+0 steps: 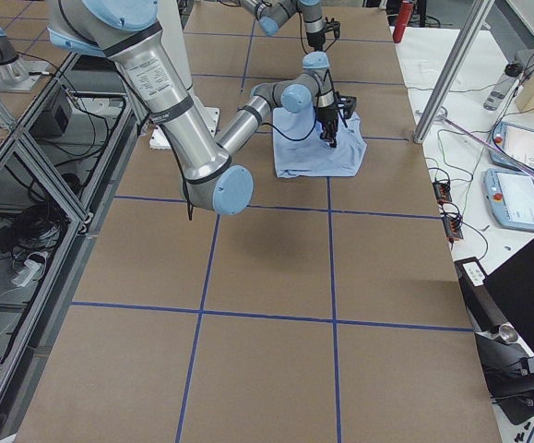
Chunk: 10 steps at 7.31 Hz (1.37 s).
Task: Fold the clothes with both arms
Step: 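Lift the hem and fold it toward the collar with both grippers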
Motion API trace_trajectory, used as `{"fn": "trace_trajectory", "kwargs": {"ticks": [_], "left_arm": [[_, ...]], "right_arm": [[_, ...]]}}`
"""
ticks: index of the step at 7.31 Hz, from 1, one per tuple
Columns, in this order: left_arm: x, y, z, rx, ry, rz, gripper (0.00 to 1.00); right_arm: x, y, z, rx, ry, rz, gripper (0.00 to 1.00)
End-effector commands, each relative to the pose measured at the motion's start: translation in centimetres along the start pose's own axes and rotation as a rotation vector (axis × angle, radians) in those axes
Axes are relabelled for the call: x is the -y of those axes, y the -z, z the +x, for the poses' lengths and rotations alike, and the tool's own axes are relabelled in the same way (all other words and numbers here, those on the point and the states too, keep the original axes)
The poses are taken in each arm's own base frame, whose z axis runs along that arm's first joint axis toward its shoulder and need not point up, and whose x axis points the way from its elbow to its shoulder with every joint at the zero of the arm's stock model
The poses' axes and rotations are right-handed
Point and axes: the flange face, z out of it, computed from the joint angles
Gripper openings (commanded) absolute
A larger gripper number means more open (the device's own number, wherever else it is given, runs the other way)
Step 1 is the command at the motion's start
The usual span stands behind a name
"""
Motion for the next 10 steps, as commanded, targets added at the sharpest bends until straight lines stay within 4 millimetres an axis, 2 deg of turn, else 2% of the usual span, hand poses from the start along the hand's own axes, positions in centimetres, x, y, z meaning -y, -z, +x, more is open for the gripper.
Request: {"fn": "trace_trajectory", "kwargs": {"ticks": [1, 3, 8, 9, 10], "left_arm": [[2.3, -5.8, 0.2, 0.045, -0.001, 0.016, 0.00], [2.7, -9.0, -0.9, 0.051, -0.034, 0.012, 0.00], [2.6, -9.4, -0.9, 0.042, -0.039, 0.013, 0.00], [2.6, -9.3, -1.0, 0.041, -0.038, 0.015, 0.05], [2.4, -9.0, -1.1, 0.024, -0.043, 0.022, 0.92]], "right_arm": [[1.6, -5.6, -2.5, -0.008, 0.005, 0.010, 0.00], [1.0, -6.7, -2.6, -0.010, 0.014, 0.008, 0.00], [1.6, -7.2, -1.6, -0.022, 0.078, 0.014, 0.00], [1.6, -7.2, -1.6, -0.022, 0.079, 0.014, 0.00], [1.3, -7.6, -1.3, -0.029, 0.093, 0.015, 0.99]]}}
